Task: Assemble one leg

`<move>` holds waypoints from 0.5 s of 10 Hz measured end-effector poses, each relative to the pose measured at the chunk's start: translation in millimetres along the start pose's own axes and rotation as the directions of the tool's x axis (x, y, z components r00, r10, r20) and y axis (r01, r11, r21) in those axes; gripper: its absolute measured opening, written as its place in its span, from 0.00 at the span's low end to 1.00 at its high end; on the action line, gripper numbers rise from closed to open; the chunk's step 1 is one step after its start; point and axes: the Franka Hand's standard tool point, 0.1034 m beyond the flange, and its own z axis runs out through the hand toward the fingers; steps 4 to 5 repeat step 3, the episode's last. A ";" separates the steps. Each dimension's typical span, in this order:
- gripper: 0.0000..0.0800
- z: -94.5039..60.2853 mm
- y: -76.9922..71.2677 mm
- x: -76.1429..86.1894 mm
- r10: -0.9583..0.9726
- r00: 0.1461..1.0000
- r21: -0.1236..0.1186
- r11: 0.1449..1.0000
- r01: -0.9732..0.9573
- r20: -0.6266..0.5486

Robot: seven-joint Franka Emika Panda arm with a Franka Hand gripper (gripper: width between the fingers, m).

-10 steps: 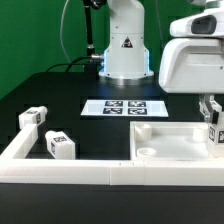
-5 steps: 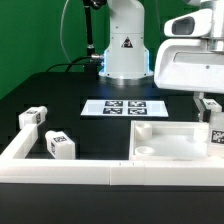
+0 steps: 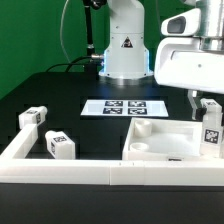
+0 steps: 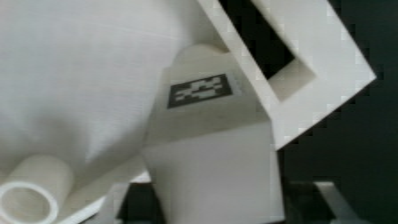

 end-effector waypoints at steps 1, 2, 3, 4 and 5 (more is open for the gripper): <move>0.49 -10.5 -2.8 3.1 -0.020 1.000 0.013 1.000 0.020 -0.005; 0.65 -24.0 -4.1 5.1 -0.033 0.999 0.028 0.999 0.034 -0.009; 0.65 -34.5 -2.9 4.7 -0.042 0.999 0.035 0.999 0.042 -0.006; 0.65 -34.5 -2.9 4.7 -0.042 0.999 0.035 0.999 0.042 -0.006; 0.65 -34.5 -2.9 4.7 -0.042 0.999 0.035 0.999 0.042 -0.006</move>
Offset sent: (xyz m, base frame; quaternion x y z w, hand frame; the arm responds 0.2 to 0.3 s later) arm 0.0000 0.0000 0.0000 0.0000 0.0000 0.0000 1.0000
